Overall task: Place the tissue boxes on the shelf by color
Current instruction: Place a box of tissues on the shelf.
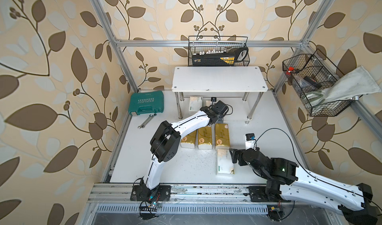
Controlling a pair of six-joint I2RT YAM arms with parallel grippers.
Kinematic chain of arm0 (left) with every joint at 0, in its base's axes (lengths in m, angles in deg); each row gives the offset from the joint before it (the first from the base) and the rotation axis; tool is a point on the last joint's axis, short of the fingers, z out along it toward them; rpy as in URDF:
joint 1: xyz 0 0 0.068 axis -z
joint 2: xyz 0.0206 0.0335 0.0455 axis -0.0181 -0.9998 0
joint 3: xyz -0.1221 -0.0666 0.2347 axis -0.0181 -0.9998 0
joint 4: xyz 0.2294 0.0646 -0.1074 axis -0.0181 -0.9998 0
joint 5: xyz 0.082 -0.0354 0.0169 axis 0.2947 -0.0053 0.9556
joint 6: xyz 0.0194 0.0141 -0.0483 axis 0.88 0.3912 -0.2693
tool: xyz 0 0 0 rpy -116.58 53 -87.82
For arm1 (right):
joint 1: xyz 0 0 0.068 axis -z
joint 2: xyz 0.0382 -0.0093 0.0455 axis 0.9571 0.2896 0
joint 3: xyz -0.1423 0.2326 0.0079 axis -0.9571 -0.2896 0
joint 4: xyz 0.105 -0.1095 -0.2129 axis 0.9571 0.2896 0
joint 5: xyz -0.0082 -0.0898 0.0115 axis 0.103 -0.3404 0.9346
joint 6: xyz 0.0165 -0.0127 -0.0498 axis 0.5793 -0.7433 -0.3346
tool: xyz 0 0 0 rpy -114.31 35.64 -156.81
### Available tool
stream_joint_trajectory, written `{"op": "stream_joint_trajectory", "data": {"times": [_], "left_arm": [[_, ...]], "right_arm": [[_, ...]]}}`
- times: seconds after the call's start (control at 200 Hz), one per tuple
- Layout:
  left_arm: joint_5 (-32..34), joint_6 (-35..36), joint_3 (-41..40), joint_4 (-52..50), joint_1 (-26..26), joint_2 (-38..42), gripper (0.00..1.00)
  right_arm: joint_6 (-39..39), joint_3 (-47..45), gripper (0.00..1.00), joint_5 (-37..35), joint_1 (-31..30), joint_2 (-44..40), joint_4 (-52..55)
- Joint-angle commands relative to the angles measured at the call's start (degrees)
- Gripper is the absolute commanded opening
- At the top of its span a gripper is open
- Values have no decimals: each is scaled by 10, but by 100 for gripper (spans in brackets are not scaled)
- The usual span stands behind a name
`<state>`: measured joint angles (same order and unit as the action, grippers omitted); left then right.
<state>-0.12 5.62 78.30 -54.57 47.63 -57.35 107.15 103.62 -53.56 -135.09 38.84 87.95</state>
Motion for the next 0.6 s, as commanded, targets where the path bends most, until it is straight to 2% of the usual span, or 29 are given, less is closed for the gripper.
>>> {"op": "stream_joint_trajectory", "data": {"times": [0.0, 0.595], "left_arm": [[4, 19, 53, 19, -11, -22, 86], [20, 21, 145, 26, -30, -123, 87]], "right_arm": [[11, -15, 99, -16, -4, -6, -3], [15, -21, 99, -24, -4, -47, 36]]}}
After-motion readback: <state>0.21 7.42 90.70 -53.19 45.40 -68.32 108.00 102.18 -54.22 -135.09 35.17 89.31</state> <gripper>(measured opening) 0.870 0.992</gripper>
